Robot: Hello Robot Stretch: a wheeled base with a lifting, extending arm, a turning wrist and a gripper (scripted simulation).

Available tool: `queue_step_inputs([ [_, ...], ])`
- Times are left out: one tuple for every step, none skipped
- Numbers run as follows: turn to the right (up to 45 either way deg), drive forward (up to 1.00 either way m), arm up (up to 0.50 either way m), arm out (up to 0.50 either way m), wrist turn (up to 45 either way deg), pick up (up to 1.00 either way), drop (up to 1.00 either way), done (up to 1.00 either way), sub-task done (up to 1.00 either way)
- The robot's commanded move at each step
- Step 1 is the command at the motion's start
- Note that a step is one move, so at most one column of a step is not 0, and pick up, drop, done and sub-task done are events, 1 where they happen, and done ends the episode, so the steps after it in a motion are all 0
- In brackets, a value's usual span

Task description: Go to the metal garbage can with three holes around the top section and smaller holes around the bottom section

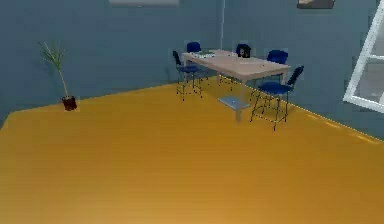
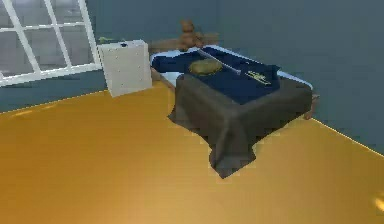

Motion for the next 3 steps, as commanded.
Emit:
queue_step_inputs([
  [-45.0,0.00,0.00,0.00,0.0,0.00,0.00,0.00,0.00],
  [-45.0,0.00,0.00,0.00,0.0,0.00,0.00,0.00,0.00],
  [-45.0,0.00,0.00,0.00,0.0,0.00,0.00,0.00,0.00],
])
